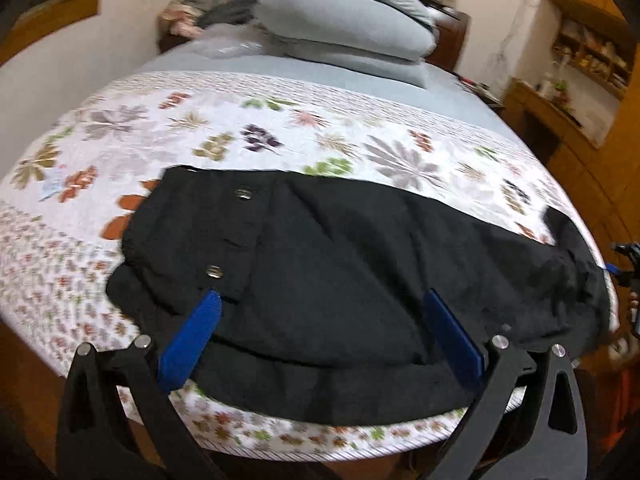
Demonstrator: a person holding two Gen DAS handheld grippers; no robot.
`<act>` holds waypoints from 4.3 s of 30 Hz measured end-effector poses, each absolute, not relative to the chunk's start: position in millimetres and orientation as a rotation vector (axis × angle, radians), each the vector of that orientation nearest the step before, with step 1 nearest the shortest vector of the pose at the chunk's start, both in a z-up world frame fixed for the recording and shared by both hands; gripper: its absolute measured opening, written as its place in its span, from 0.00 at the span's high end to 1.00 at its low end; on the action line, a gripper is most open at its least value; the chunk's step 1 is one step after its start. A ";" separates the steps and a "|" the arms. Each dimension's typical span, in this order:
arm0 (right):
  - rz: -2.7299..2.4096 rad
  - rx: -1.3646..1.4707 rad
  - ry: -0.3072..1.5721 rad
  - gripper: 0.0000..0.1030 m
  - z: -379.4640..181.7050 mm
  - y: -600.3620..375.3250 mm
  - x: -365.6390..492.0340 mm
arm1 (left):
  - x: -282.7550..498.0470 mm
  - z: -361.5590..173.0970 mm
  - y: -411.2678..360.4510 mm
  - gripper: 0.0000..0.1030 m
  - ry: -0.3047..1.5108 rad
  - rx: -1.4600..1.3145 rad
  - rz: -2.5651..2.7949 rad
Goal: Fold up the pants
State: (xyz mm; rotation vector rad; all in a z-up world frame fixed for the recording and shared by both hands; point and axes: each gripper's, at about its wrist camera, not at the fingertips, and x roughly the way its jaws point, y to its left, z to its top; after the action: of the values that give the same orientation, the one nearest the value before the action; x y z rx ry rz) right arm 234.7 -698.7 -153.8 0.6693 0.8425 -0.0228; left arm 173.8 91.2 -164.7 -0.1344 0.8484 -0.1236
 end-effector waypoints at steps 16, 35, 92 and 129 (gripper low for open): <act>-0.054 0.649 1.042 0.16 -204.9 -714.6 283.5 | 189.7 -196.2 107.9 0.02 0.946 -0.173 -0.061; -0.076 0.718 0.820 0.95 -149.7 -721.2 213.9 | 202.4 -203.8 111.6 0.02 0.925 -0.148 -0.029; 0.851 -0.641 0.773 0.37 -203.6 -72.3 206.2 | 153.0 -158.2 214.8 0.02 0.679 -0.075 -0.028; 0.887 -0.601 0.766 0.43 -215.6 -64.2 216.0 | 173.8 -152.9 200.0 0.02 0.661 -0.109 -0.069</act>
State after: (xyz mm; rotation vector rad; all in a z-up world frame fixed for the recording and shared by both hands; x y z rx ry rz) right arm 216.0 -64.2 -215.6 -0.6010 0.7660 0.8873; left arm 173.8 200.0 -152.9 -0.1088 0.6608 -0.0694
